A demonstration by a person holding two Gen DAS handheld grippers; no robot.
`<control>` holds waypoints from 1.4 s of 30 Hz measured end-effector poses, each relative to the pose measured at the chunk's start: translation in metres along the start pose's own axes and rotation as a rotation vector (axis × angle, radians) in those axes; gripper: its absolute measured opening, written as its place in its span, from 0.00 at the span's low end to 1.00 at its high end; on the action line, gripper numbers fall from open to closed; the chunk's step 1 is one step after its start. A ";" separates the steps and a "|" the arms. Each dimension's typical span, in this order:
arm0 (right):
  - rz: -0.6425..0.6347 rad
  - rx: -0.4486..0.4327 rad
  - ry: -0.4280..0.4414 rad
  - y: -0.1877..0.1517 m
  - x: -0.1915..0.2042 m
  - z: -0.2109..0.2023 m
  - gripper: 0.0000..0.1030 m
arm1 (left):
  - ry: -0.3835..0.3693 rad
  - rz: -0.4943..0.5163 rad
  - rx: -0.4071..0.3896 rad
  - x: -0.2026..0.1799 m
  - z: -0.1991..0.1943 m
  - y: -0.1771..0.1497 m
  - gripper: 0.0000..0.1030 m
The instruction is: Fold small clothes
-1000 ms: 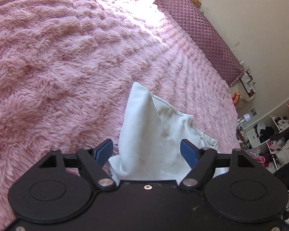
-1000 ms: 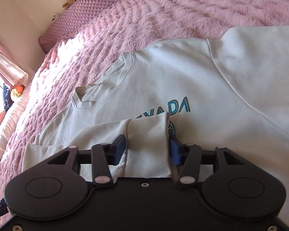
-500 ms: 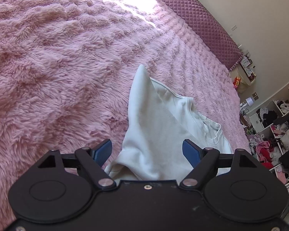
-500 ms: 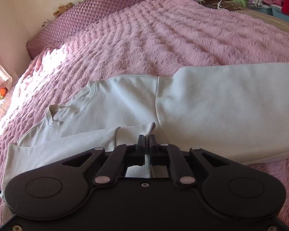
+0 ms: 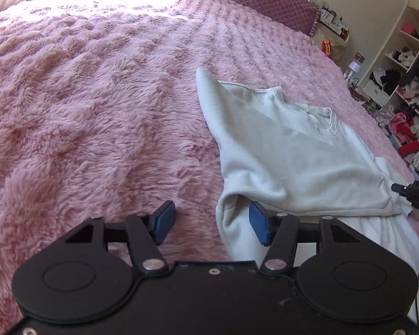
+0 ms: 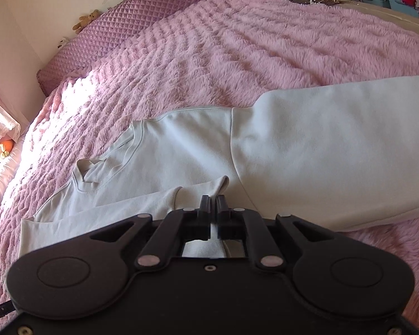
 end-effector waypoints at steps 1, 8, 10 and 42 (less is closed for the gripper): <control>0.000 0.003 -0.005 -0.001 0.000 0.000 0.03 | 0.019 0.037 -0.003 -0.003 0.005 0.000 0.32; 0.006 0.015 -0.023 -0.002 -0.003 0.000 0.03 | 0.055 0.189 -0.122 -0.033 0.004 0.009 0.06; 0.006 0.006 -0.013 0.000 0.001 -0.003 0.03 | 0.144 0.187 -0.174 -0.024 -0.010 0.018 0.06; -0.024 0.000 0.058 -0.005 0.013 0.010 0.03 | 0.193 0.083 -0.053 -0.009 0.016 -0.003 0.28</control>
Point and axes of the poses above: each gripper's, at about its wrist camera, not at the fingertips, and z roughly the way its jaws point, x to its left, y to its top, the point moved 9 cm from there along z, roughly the way its jaws point, and after that the axes turned 14 degrees about y, right-handed, at the moved point
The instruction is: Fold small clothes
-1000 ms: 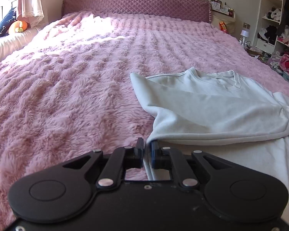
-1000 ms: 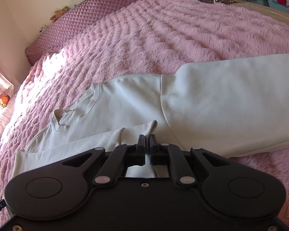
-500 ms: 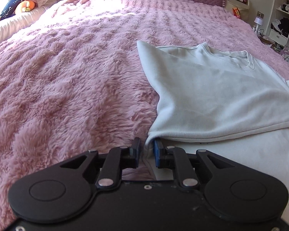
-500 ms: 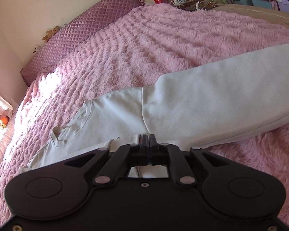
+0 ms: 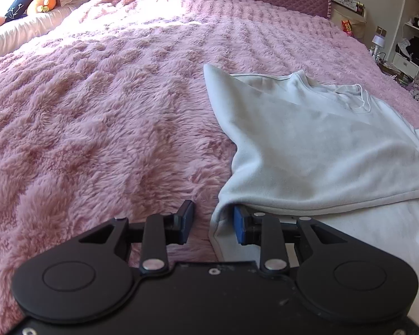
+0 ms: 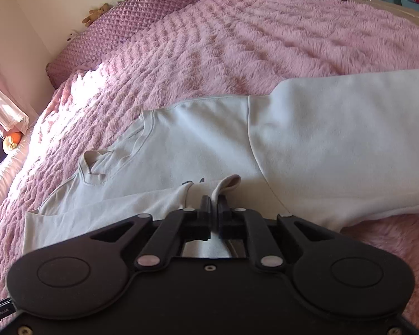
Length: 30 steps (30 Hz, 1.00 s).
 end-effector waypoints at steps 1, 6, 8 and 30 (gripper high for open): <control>-0.018 -0.034 -0.020 0.005 0.004 -0.014 0.03 | -0.001 -0.007 0.002 0.001 0.000 0.000 0.28; 0.047 -0.011 -0.104 -0.010 -0.024 -0.028 0.01 | -0.010 -0.015 0.012 0.000 0.008 -0.005 0.30; 0.100 0.015 -0.090 -0.021 -0.039 -0.016 0.01 | -0.007 -0.025 0.021 0.000 0.008 -0.005 0.30; 0.325 -0.090 0.030 -0.041 -0.020 -0.093 0.02 | -0.124 -0.226 -0.051 -0.032 -0.037 0.039 0.48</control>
Point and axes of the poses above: each gripper's, at about its wrist camera, not at the fingertips, and z roughly the way its jaws point, x to its left, y to its top, the point moved 9 cm from there along z, roughly the way its jaws point, and after that the axes turned 14 degrees about y, right-handed, at the moved point
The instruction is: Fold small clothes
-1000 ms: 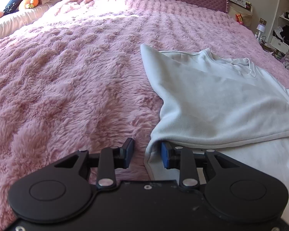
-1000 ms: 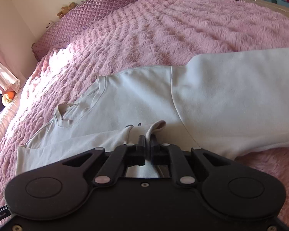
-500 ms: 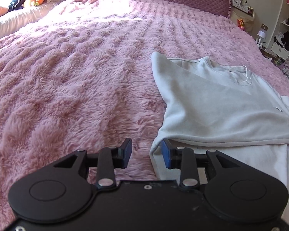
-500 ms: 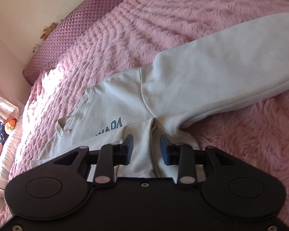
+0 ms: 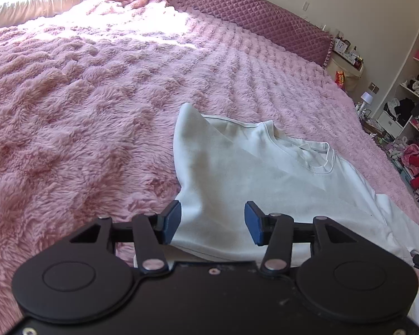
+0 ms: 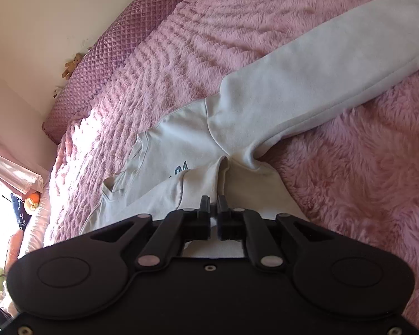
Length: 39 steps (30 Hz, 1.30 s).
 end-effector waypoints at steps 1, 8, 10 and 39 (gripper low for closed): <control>-0.018 0.016 -0.035 -0.003 -0.006 0.001 0.02 | 0.006 -0.008 -0.003 0.002 0.006 0.004 0.48; -0.024 -0.019 -0.096 -0.017 -0.018 -0.001 0.00 | -0.005 -0.183 -0.018 0.013 0.066 0.055 0.62; -0.054 -0.054 -0.084 -0.012 -0.006 -0.010 0.00 | -0.009 -0.228 0.003 0.014 0.094 0.069 0.62; -0.221 0.100 -0.073 -0.027 0.012 0.024 0.06 | -0.062 -0.015 0.112 -0.019 0.009 -0.010 0.42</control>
Point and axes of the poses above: each gripper's, at about its wrist camera, not at the fingertips, and z roughly the way its jaws point, x to its left, y to its top, the point moved 9 cm from there along z, roughly the way its jaws point, and after that the axes turned 14 degrees about y, right-handed, at the moved point
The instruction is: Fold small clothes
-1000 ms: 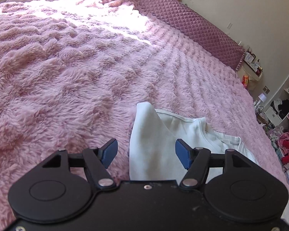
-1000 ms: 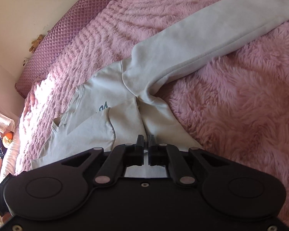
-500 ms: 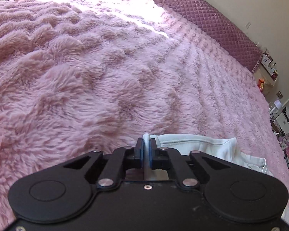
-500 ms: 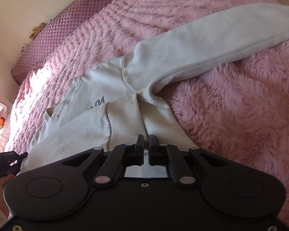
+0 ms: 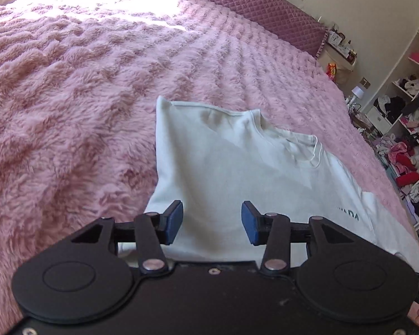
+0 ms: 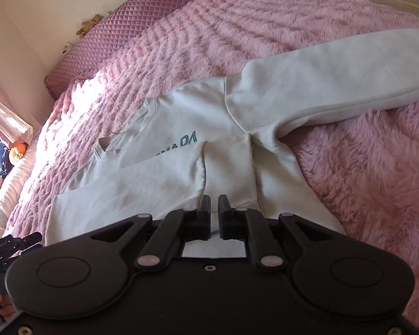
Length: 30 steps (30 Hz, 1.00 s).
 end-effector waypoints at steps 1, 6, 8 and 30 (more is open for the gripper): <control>0.010 0.019 -0.029 -0.005 -0.009 0.005 0.06 | 0.025 0.017 0.023 0.000 0.007 -0.015 0.42; 0.138 -0.033 0.032 0.002 -0.037 -0.036 0.25 | 0.081 0.046 0.053 0.004 0.021 -0.033 0.44; 0.175 -0.158 0.002 0.022 -0.063 -0.076 0.51 | 0.043 0.012 0.038 -0.001 0.007 -0.022 0.52; 0.358 -0.650 -0.262 0.151 -0.237 -0.204 0.11 | 0.036 -0.035 0.085 0.000 -0.029 -0.042 0.69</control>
Point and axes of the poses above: each gripper's, at about its wrist camera, not at the fingertips, and z roughly the way its jaws point, x to its left, y to its top, the point moved 9 cm from there along z, roughly the way its jaws point, and after that the axes turned 14 degrees about y, right-handed, at the moved point
